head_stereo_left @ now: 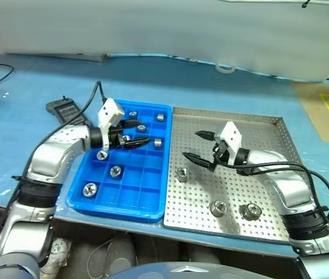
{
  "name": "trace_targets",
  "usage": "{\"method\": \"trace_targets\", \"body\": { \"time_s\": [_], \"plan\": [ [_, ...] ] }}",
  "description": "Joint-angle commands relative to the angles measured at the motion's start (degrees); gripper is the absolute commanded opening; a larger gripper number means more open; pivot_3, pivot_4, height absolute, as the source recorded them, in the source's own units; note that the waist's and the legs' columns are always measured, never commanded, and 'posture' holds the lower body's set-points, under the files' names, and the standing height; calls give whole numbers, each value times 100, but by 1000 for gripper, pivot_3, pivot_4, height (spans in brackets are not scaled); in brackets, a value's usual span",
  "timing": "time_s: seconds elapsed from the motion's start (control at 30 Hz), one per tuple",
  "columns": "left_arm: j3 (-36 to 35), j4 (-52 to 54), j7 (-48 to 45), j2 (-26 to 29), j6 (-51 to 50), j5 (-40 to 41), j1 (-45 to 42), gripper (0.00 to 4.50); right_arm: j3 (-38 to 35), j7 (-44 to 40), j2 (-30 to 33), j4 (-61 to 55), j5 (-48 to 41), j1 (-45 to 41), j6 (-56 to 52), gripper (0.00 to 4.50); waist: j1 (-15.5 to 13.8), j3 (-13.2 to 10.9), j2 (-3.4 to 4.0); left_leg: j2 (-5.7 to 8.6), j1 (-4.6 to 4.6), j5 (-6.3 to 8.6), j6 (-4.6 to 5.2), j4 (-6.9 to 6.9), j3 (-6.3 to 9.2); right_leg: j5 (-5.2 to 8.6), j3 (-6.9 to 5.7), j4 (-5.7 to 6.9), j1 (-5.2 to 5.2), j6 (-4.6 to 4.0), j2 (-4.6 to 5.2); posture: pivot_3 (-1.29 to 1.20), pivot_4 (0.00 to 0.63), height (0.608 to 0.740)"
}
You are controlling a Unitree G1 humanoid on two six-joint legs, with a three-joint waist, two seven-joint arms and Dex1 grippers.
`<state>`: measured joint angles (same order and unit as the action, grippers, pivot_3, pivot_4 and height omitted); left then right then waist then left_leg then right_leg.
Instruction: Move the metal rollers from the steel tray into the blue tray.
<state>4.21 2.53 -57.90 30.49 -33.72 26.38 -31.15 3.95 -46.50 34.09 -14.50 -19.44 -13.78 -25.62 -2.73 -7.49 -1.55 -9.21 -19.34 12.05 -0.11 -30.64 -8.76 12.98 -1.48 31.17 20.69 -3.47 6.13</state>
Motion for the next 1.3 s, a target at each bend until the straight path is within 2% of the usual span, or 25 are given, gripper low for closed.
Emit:
{"method": "trace_targets", "body": {
  "time_s": [0.03, 0.17, 0.37, 0.6, 0.73, 0.97, 1.27, 1.3],
  "plan": [
    [186, 23, -461, -283, 61, 326, -238, 3971, -381, -227, 280, -657, -489, 291, -366, 4500, 19, 0, 0, 0, 0, 2, 3, -1, -1, 0, 1, -1, 0, 0, 0, -116, 150, 740],
    [578, -363, -970, -558, 209, 237, -332, 3971, -278, -423, 601, -1208, -628, 835, -638, 4500, 60, 0, 3, -5, 2, 4, 13, -1, -4, 0, 1, -4, 1, 0, -2, -166, 150, 740],
    [588, -662, -910, -765, 14, 277, -380, 3971, 22, -200, 453, -1080, -270, 1113, -420, 4500, 207, 0, 4, -16, 1, 6, 12, -2, -11, -2, 0, -4, 10, 4, -7, -188, 150, 740],
    [68, -96, -646, -149, -525, 482, -260, 3971, 408, -246, 111, -162, 95, 629, -12, 4500, 217, -2, 7, -20, -11, 4, 7, -2, -11, -3, -1, 5, 29, 6, -9, -128, 150, 740],
    [-78, -3, -352, -74, -741, 515, -304, 3971, 593, -384, 33, 279, 260, 421, 231, 4500, 152, -4, 11, -17, -30, -5, 16, -4, -10, -3, -5, 6, 37, 3, -9, -103, 150, 740],
    [-366, 85, -345, 394, -856, 542, -124, 3971, 952, -621, -181, 802, 487, 159, 505, 4500, 175, -6, 13, -14, -57, 3, 43, -34, -4, -3, -7, 19, 51, 2, -7, -70, 150, 740],
    [-426, 156, -261, 455, -872, 617, -13, 3971, 1010, -702, -464, 1127, 575, -34, 467, 4500, 150, -8, 15, -13, -59, 4, 42, -45, -2, -3, -8, 24, 49, 1, -5, -62, 150, 740],
    [-416, 152, -253, 449, -864, 612, -7, 4008, 1000, -715, -481, 1129, 558, -30, 425, 4317, 152, -8, 15, -13, -59, 4, 42, -45, -2, -3, -8, 25, 49, 1, -5, -62, 150, 740]
  ]
}}
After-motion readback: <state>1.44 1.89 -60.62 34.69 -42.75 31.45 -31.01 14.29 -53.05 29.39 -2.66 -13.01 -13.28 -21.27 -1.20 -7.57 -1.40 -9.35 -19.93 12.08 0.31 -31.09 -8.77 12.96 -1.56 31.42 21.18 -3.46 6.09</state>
